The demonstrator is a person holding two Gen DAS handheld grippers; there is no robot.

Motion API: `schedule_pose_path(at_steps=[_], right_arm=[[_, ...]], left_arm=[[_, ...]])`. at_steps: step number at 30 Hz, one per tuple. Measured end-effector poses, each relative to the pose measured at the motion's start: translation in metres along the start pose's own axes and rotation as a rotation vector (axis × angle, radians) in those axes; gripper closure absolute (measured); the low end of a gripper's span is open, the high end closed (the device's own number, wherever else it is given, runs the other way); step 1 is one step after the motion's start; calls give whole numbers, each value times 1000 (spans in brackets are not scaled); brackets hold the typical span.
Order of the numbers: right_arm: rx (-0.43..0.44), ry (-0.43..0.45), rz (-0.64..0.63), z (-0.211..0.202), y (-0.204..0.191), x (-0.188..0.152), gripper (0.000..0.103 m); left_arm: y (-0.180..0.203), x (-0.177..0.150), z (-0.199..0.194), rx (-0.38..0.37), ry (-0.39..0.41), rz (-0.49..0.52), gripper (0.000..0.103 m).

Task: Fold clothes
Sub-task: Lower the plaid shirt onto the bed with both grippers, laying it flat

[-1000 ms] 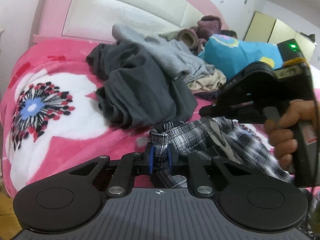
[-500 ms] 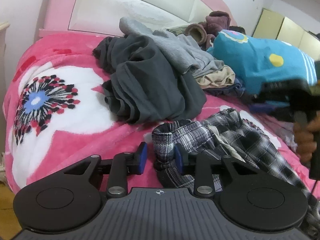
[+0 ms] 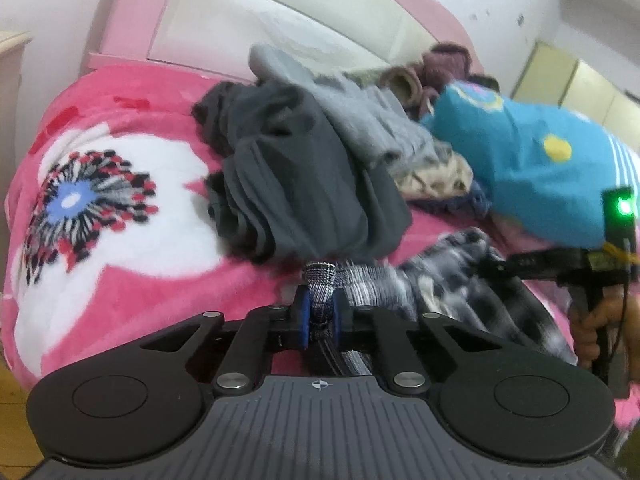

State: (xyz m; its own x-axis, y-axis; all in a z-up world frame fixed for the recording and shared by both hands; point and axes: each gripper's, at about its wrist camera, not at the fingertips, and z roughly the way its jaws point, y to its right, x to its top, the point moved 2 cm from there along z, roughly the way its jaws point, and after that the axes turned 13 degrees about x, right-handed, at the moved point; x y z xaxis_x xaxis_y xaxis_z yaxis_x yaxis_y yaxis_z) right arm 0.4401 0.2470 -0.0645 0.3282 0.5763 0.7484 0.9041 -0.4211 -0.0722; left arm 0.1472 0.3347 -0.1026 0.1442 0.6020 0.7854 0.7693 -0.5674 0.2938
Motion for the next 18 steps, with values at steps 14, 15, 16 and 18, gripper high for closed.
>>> schedule_pose_path(at_steps=[14,15,16,18], right_arm=[[-33,-11,74,46,22,-8,63],[-41,-16,99,34,26,-5,59],[-49,-20,123,21,29,-2,56],[-83,-3,152,-23,36,-2,47]], left_arm=[[19,-4,16,122,10,110,86],[18,-4,15,123,11,105,82],[18,-4,14,124,13,101,73],[14,-2,10,124,27,78,62]])
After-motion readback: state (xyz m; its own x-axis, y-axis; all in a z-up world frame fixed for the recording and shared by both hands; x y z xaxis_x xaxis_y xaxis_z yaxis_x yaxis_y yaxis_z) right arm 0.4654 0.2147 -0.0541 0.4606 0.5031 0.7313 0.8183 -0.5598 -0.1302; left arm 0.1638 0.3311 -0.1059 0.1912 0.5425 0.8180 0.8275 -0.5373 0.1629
